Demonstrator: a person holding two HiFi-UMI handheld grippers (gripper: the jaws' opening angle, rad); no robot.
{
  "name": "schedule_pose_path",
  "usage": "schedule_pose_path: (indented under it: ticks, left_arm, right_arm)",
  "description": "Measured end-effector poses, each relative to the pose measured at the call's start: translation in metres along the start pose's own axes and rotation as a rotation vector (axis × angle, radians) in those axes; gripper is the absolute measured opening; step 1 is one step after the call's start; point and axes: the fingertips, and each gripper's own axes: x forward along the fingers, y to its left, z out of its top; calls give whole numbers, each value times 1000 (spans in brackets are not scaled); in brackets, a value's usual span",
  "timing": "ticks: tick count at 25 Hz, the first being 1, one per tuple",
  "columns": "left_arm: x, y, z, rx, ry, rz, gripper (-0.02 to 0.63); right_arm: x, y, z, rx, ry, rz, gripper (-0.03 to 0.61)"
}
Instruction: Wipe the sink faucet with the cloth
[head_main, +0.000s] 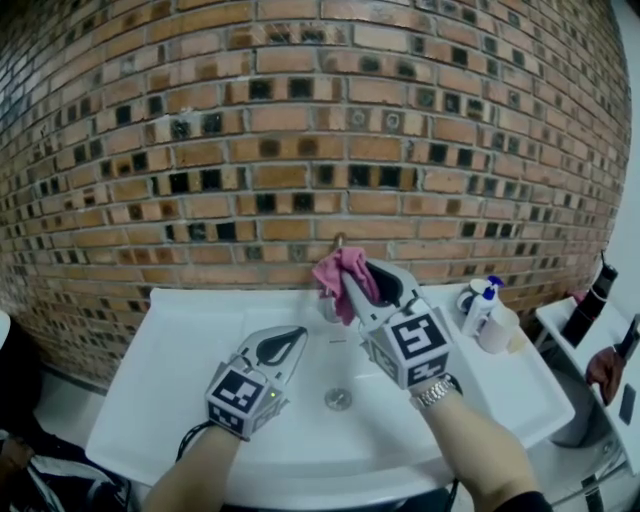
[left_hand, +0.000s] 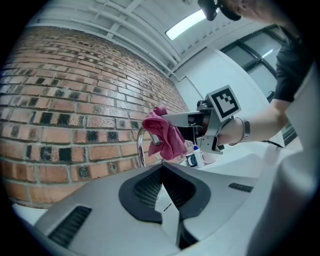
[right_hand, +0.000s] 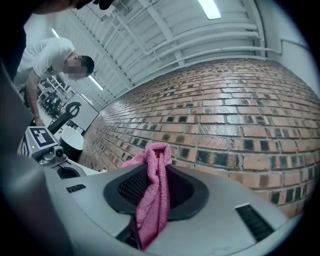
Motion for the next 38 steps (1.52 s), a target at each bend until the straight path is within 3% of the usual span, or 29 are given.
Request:
schedule_pose_path:
  ticks: [17,30,38]
  left_arm:
    - [-5,5,-2,-18,19,18,8]
    - [-4,1,-6,28,31,-8,8]
    - [-3,-2,-3,9,49,5,8]
  right_arm:
    - [29,-34,9,104,-22,-71,104]
    - [53,-60,1,180,6,-94,104]
    - [65,-78,-16,223,50,-136,103]
